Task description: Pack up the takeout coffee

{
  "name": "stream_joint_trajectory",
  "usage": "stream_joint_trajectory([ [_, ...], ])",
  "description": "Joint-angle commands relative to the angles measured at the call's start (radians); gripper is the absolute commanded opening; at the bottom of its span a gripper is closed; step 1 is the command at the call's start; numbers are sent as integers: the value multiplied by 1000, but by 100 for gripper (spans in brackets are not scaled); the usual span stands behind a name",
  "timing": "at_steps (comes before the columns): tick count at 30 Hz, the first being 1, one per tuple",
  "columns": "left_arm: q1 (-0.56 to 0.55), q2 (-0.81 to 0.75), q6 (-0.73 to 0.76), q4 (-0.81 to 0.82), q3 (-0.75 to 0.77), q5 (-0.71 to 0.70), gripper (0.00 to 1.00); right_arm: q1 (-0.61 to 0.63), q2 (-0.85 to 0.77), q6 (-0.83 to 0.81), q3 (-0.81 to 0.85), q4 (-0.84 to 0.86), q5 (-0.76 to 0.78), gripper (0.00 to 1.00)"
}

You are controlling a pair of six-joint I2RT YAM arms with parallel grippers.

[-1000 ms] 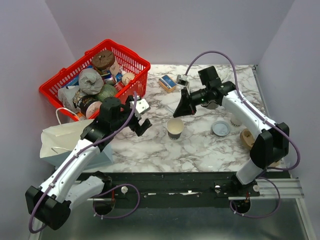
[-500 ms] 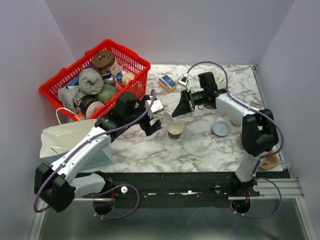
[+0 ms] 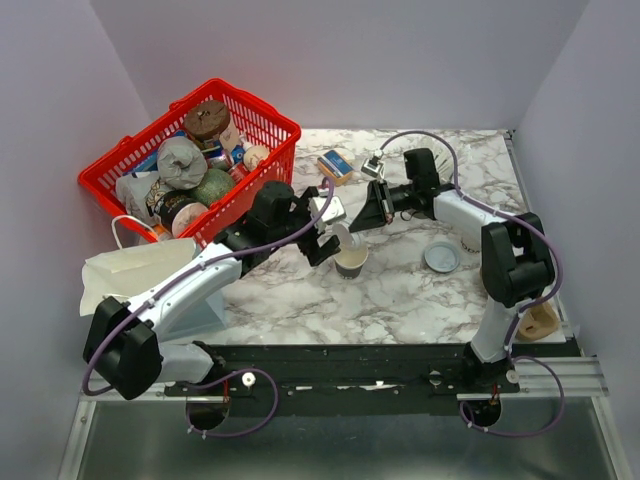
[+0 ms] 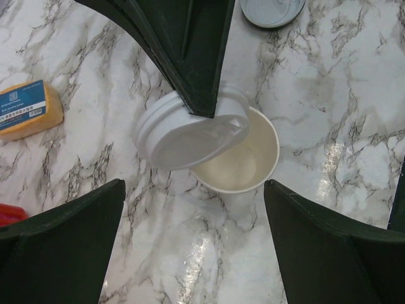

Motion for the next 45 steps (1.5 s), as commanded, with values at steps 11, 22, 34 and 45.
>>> stream_joint_trajectory([
  [11, -5, 106, -111, 125, 71, -12, 98, -18, 9, 47, -54, 22, -19, 9],
  [22, -5, 135, -123, 130, 86, 13, 98, -41, 4, 56, -81, 18, 9, 15],
  [34, -9, 129, -140, 165, 39, 25, 98, -41, -11, 58, -112, 17, 24, 24],
  [45, -19, 138, -140, 153, 40, 52, 98, -56, -14, 46, -111, -3, 56, 32],
])
